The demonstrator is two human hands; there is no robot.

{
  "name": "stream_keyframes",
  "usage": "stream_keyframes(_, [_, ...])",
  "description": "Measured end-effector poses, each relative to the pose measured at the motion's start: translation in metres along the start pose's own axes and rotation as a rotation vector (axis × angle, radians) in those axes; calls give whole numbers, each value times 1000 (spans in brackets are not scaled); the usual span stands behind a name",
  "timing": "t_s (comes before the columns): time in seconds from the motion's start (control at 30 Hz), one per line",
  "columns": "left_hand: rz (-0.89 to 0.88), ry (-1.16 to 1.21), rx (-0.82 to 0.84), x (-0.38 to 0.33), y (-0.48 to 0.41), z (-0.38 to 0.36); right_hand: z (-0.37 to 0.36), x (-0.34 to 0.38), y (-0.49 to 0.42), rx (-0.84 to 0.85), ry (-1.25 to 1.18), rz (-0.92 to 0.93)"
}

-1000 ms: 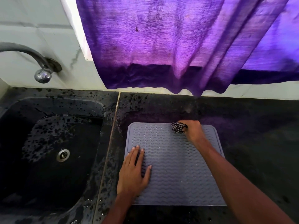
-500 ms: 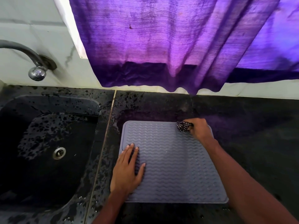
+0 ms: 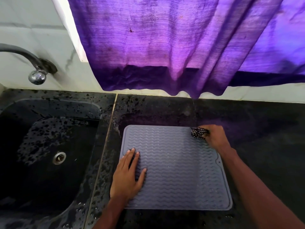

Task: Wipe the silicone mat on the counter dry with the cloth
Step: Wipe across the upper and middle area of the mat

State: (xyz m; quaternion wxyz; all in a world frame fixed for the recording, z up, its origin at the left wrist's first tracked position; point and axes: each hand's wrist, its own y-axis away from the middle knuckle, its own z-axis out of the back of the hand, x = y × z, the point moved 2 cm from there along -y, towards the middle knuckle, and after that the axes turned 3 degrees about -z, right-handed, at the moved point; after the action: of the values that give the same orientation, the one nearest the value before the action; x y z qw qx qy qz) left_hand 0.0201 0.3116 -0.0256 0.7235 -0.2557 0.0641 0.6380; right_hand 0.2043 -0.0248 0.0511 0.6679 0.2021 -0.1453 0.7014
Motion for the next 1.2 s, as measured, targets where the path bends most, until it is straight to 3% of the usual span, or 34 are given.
stream_keyframes(0.63, [-24,-7,-29,2,1,-3,-14,34,26,-101,-137,116])
stream_keyframes(0.73, [-19,-8,-27,1,0,-3,-23,55,30,-80,-164,198])
stream_keyframes(1.2, [-2,58,-35,7,1,-7,-66,88,35,0,-93,189])
